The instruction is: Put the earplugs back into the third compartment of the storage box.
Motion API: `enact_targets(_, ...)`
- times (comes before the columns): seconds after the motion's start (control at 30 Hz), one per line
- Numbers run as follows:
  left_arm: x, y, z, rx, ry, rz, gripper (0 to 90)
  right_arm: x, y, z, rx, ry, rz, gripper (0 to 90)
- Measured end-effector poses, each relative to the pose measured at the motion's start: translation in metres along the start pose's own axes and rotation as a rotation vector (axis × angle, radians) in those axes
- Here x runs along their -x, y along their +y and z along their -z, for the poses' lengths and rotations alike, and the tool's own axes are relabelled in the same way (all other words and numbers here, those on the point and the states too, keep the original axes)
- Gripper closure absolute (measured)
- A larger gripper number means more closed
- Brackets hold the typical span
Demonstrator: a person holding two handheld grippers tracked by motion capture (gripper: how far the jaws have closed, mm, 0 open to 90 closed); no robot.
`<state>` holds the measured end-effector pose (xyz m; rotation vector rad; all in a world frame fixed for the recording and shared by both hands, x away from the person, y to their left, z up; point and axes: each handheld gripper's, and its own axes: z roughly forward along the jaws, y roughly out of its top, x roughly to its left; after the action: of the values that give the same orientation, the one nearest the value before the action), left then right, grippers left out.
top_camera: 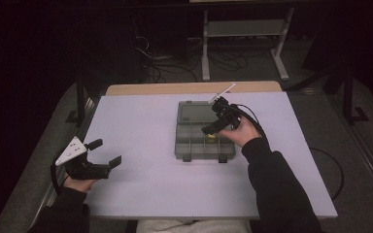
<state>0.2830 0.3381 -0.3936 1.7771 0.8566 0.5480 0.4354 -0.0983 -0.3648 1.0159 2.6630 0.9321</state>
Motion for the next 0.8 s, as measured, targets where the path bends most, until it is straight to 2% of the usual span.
enact_targets(0.13, 0.000, 0.000, 0.000, -0.002, 0.000, 0.000, 0.0, -0.002, -0.004, 0.006, 0.022, -0.012, 0.005, 0.0)
enact_targets(0.5, 0.001, 0.000, -0.001, -0.005, 0.001, -0.003, 0.0, -0.008, -0.026, 0.025, 0.077, -0.016, 0.012, 0.0)
enact_targets(0.8, 0.001, 0.000, -0.001, -0.007, 0.002, 0.000, 0.0, -0.008, -0.054, 0.040, 0.186, -0.034, -0.001, 0.0)
